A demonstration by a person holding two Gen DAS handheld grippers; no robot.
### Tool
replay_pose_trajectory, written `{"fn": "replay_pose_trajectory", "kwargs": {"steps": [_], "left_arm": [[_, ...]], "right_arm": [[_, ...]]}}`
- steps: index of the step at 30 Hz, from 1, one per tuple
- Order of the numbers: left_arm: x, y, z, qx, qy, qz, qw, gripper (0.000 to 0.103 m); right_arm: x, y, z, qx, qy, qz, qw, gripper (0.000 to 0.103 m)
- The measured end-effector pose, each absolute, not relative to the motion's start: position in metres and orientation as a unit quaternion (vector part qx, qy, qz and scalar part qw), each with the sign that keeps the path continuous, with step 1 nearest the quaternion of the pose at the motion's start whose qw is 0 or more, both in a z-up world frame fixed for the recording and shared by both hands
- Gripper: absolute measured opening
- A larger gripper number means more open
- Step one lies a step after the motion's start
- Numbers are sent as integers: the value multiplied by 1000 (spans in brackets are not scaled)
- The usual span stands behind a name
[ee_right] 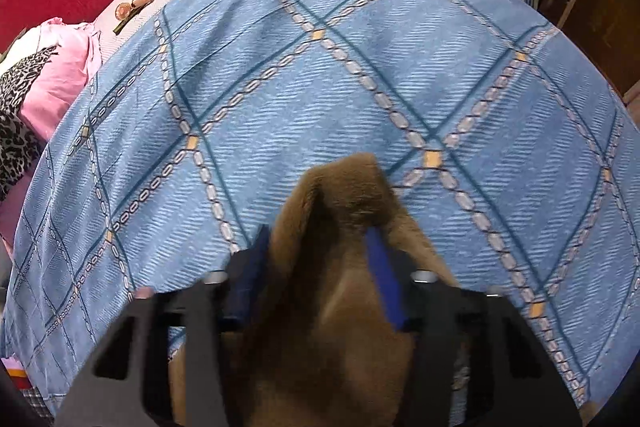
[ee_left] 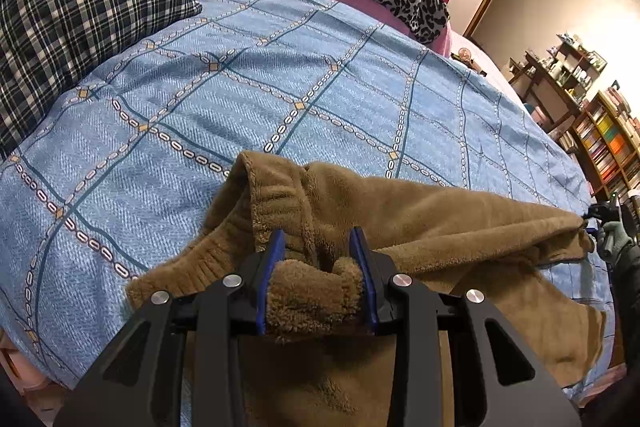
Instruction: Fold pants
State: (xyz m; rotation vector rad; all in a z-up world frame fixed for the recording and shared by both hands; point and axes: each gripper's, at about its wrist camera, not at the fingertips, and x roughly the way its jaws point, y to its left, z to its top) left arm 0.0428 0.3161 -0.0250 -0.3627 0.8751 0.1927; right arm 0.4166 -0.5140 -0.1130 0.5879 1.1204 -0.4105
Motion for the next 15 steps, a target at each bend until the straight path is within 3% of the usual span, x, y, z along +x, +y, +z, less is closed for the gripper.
{"fn": "replay_pose_trajectory", "kwargs": {"steps": [1, 3, 15], "left_arm": [[43, 317, -23, -174, 416, 92, 888, 34], [45, 317, -19, -176, 410, 93, 890, 34], [51, 337, 22, -192, 347, 85, 914, 34]], "right_arm": [[409, -520, -113, 298, 512, -177, 786, 13], [393, -528, -110, 336, 499, -162, 782, 7], [273, -544, -33, 369, 402, -119, 829, 5]]}}
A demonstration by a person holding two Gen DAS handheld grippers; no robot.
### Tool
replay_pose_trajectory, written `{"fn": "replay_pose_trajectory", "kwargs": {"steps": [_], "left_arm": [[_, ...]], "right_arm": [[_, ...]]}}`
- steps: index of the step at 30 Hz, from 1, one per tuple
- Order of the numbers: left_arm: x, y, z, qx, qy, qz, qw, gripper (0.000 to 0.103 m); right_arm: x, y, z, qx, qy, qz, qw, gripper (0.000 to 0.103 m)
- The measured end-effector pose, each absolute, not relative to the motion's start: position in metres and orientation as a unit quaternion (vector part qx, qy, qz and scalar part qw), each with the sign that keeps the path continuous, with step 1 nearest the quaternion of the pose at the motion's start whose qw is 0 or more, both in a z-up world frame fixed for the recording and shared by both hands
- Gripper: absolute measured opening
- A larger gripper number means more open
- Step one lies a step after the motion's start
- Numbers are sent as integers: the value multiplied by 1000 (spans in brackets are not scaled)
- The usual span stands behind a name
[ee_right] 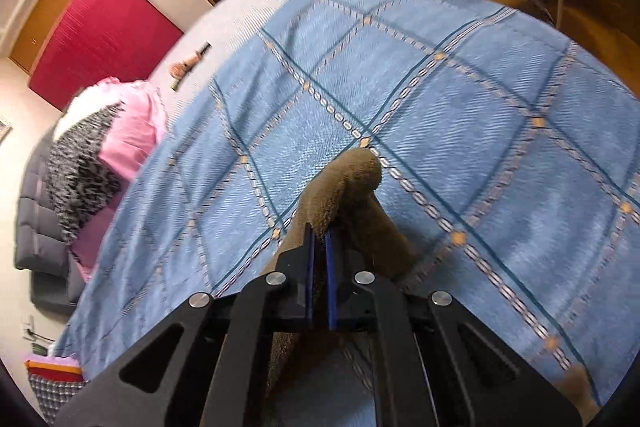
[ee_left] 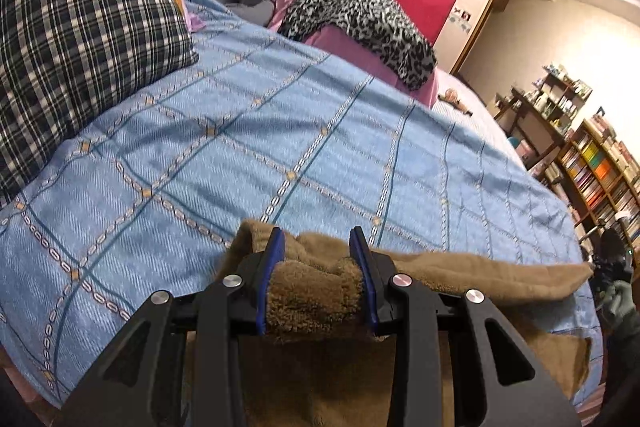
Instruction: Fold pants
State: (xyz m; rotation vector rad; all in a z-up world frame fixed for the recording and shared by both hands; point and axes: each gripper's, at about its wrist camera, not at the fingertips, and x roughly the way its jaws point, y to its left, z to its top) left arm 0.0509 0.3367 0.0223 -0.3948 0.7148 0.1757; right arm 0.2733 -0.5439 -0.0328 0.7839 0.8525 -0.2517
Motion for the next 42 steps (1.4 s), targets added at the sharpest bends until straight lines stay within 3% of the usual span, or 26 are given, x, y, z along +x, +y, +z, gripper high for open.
{"fn": "replay_pose_trajectory", "kwargs": {"steps": [8, 16, 25, 34, 37, 39, 42], "left_arm": [[30, 352, 34, -219, 316, 74, 920, 34], [-7, 359, 35, -221, 306, 64, 924, 34], [-50, 361, 2, -220, 333, 73, 914, 34], [-61, 368, -36, -228, 367, 79, 898, 37], [-64, 366, -40, -208, 377, 92, 898, 54], [-68, 369, -39, -205, 384, 101, 895, 72], [-74, 381, -35, -234, 382, 118, 886, 73]], "right_arm": [[173, -554, 3, 385, 360, -108, 843, 5], [62, -560, 3, 405, 334, -118, 843, 5], [-28, -553, -53, 421, 360, -152, 819, 5], [-52, -558, -108, 456, 381, -163, 788, 5], [-54, -560, -116, 470, 377, -153, 783, 7], [-54, -561, -117, 475, 375, -150, 781, 14], [-57, -569, -120, 493, 365, -134, 778, 35]]}}
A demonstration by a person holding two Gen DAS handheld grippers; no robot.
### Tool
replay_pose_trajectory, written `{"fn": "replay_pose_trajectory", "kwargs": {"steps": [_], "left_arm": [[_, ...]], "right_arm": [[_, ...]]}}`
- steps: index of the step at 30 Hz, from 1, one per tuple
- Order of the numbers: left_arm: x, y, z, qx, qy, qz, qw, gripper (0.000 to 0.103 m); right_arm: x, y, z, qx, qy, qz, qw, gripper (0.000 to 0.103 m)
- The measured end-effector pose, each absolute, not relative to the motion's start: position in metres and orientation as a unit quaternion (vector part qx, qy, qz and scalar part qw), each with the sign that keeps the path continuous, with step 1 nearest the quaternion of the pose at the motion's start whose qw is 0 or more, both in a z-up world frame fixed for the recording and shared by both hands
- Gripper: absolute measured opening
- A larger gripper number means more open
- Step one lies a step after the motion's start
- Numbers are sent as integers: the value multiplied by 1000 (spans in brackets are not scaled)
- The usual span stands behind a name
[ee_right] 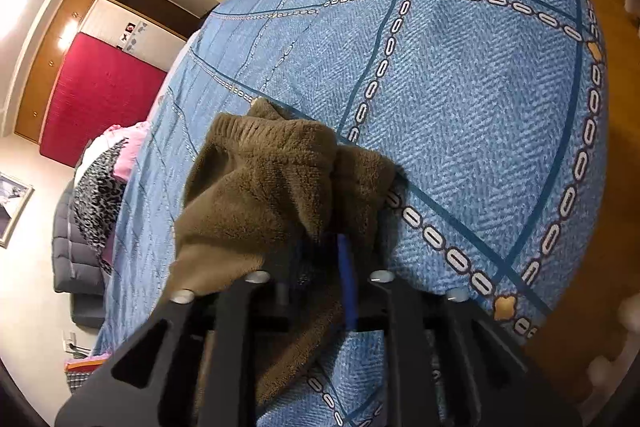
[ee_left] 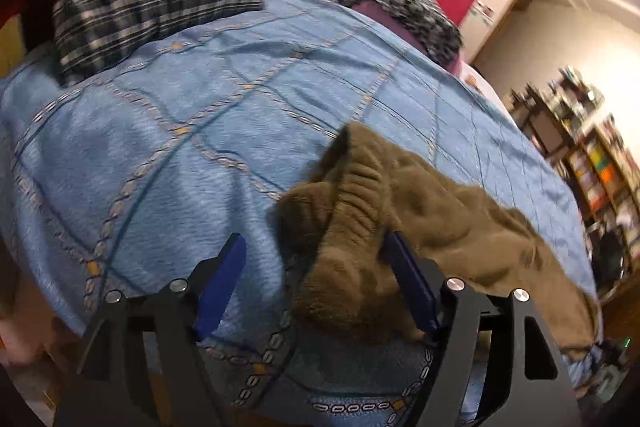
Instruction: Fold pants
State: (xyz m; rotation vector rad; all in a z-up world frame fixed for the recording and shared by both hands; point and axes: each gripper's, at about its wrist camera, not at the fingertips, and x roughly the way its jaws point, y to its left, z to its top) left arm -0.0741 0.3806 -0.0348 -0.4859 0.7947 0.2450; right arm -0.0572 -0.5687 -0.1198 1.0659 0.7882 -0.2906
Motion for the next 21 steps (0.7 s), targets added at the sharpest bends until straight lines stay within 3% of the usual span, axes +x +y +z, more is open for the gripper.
{"fn": "replay_pose_trajectory", "kwargs": {"steps": [4, 12, 15, 16, 21], "left_arm": [[-75, 379, -16, -249, 360, 130, 890, 73], [-22, 286, 4, -151, 365, 51, 917, 76], [3, 247, -11, -144, 386, -1, 911, 76], [9, 237, -18, -141, 395, -12, 908, 76], [23, 183, -61, -120, 447, -64, 884, 76]], "right_arm": [[-56, -570, -119, 505, 353, -121, 779, 48], [-39, -566, -113, 489, 345, -126, 791, 49], [-32, -554, -97, 428, 348, -142, 822, 14], [-37, -556, -93, 415, 342, -145, 830, 9], [-49, -554, -78, 376, 329, -158, 852, 7]]}}
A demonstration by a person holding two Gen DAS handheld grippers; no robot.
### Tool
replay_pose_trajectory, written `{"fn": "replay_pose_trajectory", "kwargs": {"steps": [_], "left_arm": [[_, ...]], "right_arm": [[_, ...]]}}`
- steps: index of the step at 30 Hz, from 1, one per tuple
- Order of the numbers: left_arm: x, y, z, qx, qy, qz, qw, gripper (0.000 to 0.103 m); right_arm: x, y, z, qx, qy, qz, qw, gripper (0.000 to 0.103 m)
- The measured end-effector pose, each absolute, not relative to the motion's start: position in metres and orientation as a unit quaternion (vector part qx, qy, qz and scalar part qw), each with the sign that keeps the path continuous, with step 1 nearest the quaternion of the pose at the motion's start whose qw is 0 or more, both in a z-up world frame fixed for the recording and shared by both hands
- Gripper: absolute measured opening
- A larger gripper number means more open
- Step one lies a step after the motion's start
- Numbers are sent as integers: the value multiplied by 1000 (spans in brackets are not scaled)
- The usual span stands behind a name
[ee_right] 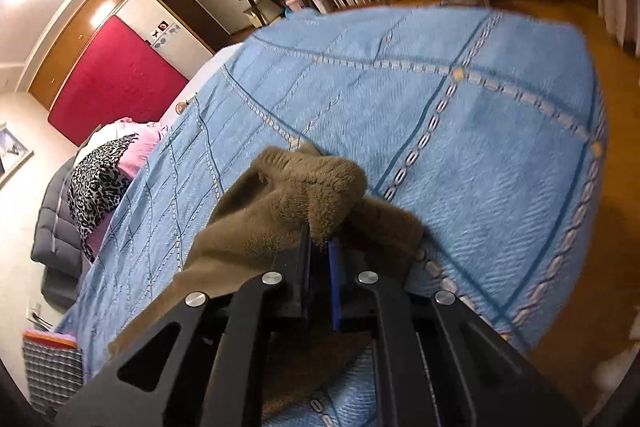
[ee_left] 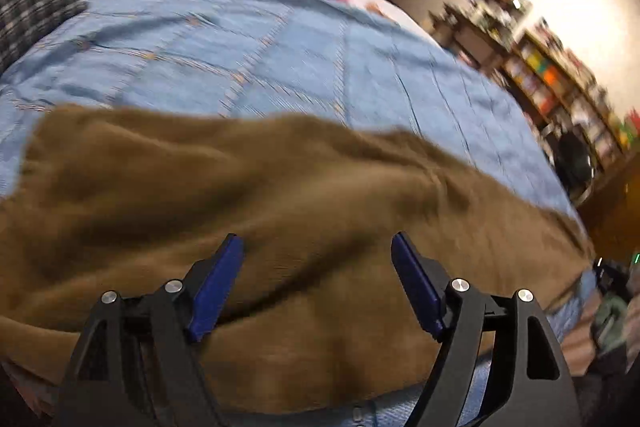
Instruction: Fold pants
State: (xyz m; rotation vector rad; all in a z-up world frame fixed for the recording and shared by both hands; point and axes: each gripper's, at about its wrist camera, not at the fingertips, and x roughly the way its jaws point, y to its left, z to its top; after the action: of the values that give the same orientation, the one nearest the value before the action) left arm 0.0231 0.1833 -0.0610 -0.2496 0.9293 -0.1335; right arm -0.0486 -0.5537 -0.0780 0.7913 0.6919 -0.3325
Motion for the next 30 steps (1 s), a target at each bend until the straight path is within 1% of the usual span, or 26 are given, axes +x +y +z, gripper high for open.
{"fn": "replay_pose_trajectory", "kwargs": {"steps": [5, 8, 10, 12, 14, 15, 16, 19, 22, 26, 30], "left_arm": [[11, 157, -79, -22, 460, -63, 885, 77], [10, 156, -79, -13, 465, -66, 883, 77], [13, 156, -75, -23, 468, -63, 881, 77], [17, 152, -67, -29, 464, -66, 883, 77], [20, 142, -57, -27, 453, -76, 888, 77], [23, 135, -52, -26, 447, -83, 890, 77], [24, 127, -47, -23, 441, -91, 892, 77], [29, 89, -35, 0, 417, -130, 900, 78], [42, 53, -33, -4, 408, -179, 895, 78], [49, 6, -44, 9, 419, -229, 879, 78], [47, -29, -64, 36, 445, -263, 855, 78]], "right_arm": [[-49, -553, -116, 381, 373, -175, 827, 7], [-49, -553, -119, 384, 372, -178, 826, 7], [-49, -554, -115, 387, 374, -177, 824, 13], [-52, -558, -107, 383, 368, -182, 827, 17], [-54, -558, -94, 363, 358, -207, 835, 29], [-56, -558, -90, 354, 351, -217, 839, 43], [-57, -557, -83, 343, 341, -230, 844, 49], [-52, -554, -70, 313, 325, -241, 860, 49], [-33, -548, -61, 292, 315, -225, 875, 49], [-5, -529, -55, 253, 316, -191, 894, 49], [33, -507, -65, 223, 353, -164, 894, 49]]}}
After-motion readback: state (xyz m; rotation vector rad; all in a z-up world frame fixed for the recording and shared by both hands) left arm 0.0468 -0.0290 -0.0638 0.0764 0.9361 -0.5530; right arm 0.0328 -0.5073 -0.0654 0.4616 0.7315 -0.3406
